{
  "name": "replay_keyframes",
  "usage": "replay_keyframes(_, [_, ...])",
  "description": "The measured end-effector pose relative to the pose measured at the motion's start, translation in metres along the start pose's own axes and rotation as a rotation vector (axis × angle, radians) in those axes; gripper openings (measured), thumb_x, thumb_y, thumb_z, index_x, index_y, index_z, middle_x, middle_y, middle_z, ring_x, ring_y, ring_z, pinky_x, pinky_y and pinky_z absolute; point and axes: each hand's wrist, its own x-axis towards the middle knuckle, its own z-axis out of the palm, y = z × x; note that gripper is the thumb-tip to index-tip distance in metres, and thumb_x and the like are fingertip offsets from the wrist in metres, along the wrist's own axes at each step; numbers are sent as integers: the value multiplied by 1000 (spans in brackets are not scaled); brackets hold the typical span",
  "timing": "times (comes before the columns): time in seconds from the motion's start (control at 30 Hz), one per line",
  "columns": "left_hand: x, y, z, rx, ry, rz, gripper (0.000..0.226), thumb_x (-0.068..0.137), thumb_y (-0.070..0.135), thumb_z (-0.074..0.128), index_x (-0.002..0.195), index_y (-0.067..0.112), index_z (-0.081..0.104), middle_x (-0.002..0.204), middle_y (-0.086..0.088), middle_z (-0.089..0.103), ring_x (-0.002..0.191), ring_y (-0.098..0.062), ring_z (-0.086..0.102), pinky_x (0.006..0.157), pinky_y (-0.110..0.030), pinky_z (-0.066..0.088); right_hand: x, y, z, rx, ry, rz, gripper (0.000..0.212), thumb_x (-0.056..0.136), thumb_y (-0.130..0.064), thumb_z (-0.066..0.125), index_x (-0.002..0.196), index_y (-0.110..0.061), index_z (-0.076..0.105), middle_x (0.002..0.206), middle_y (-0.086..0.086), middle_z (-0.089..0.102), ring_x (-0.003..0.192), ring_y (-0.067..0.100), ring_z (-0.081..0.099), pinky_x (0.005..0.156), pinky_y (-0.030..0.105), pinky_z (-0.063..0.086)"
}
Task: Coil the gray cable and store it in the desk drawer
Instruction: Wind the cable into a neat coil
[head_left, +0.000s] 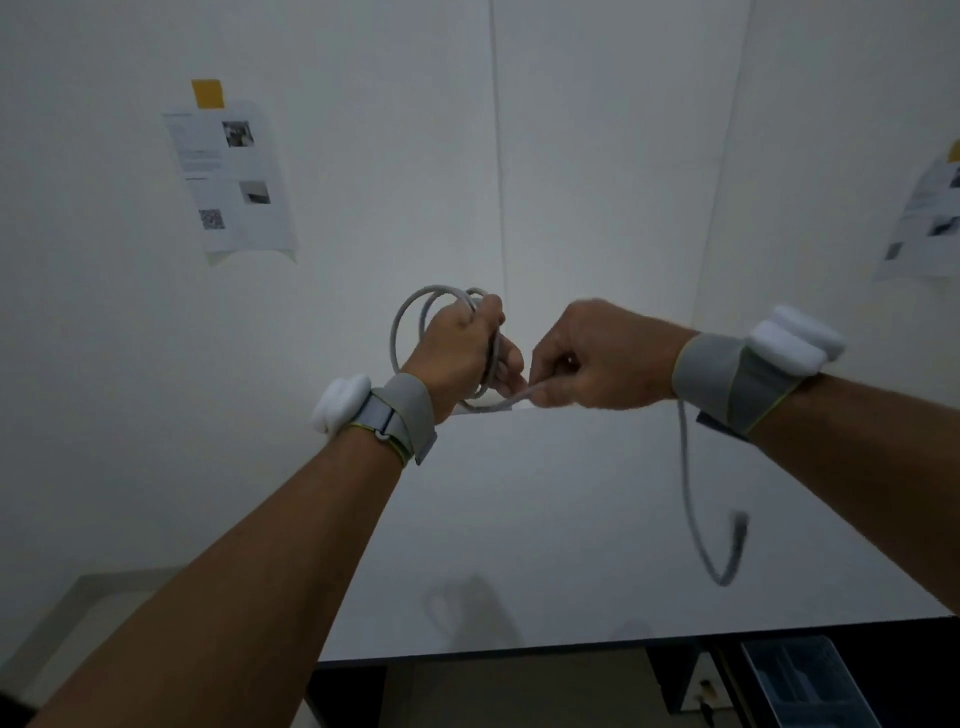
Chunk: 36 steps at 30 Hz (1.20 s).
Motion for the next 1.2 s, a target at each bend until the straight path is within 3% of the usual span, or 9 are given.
replay_keyframes(0.13, [-9, -5, 6, 3, -161, -33, 35, 99, 33, 34, 77, 9, 45, 46, -5, 54, 33, -22, 46, 46, -29, 38, 9, 14, -18, 108, 210, -26, 10, 77, -26, 74, 79, -16, 74, 71, 2, 72, 62, 8, 63, 63, 21, 52])
replay_keyframes(0.3, [-14, 0, 8, -314, -271, -129, 36, 100, 36, 26, 78, 13, 45, 44, 1, 36, 33, -11, 25, 49, -26, 15, 21, 31, -16, 130, 386, -38, 13, 86, -26, 64, 83, -16, 71, 63, 3, 61, 52, 4, 46, 55, 12, 41])
replay_keyframes(0.47, [-13, 8, 3, -511, -411, -161, 41, 97, 45, 23, 79, 15, 46, 43, 5, 35, 29, -6, 25, 45, -18, 19, 29, 42, 0, 142, 477, -51, 28, 98, -29, 38, 107, -20, 63, 94, 6, 68, 87, 23, 59, 83, 35, 47])
replay_keyframes(0.6, [-11, 12, -1, -574, -471, -142, 40, 97, 43, 25, 78, 16, 47, 42, 7, 36, 29, -5, 27, 43, -19, 19, 36, 47, 8, 163, 520, -28, 34, 100, -28, 29, 121, -23, 55, 114, 9, 65, 103, 28, 58, 93, 38, 45])
replay_keyframes(0.67, [-10, 15, -4, -600, -491, -129, 39, 97, 42, 26, 77, 16, 47, 41, 7, 37, 29, -5, 27, 41, -18, 22, 39, 52, 12, 211, 530, 51, 35, 101, -30, 26, 121, -24, 54, 111, 11, 66, 100, 30, 59, 90, 38, 46])
replay_keyframes(0.83, [-11, 19, -4, -643, -467, -114, 39, 97, 41, 25, 77, 16, 46, 40, 8, 36, 28, -4, 28, 40, -18, 22, 42, 60, 36, 316, 394, 236, 35, 101, -31, 25, 122, -27, 52, 84, -1, 56, 83, 23, 51, 78, 32, 40])
replay_keyframes(1.0, [-6, 15, 1, -617, -395, -110, 40, 98, 43, 25, 77, 16, 47, 41, 8, 37, 28, -5, 28, 44, -23, 13, 38, 52, 59, 232, 149, 408, 35, 99, -22, 28, 132, -18, 41, 128, 12, 57, 103, 32, 60, 93, 43, 48])
replay_keyframes(1.1, [-6, 11, 6, -596, -375, -123, 39, 98, 42, 27, 78, 16, 47, 42, 7, 38, 29, -5, 28, 46, -25, 10, 38, 43, 70, 48, 16, 442, 34, 94, -12, 35, 128, -11, 36, 118, 14, 61, 100, 33, 61, 78, 37, 48])
replay_keyframes(1.2, [-7, 12, 8, -598, -397, -123, 40, 98, 42, 27, 77, 15, 48, 42, 6, 38, 29, -5, 27, 45, -24, 9, 40, 41, 71, -14, 32, 457, 38, 92, -10, 36, 130, -8, 35, 117, 16, 61, 101, 35, 61, 78, 38, 48])
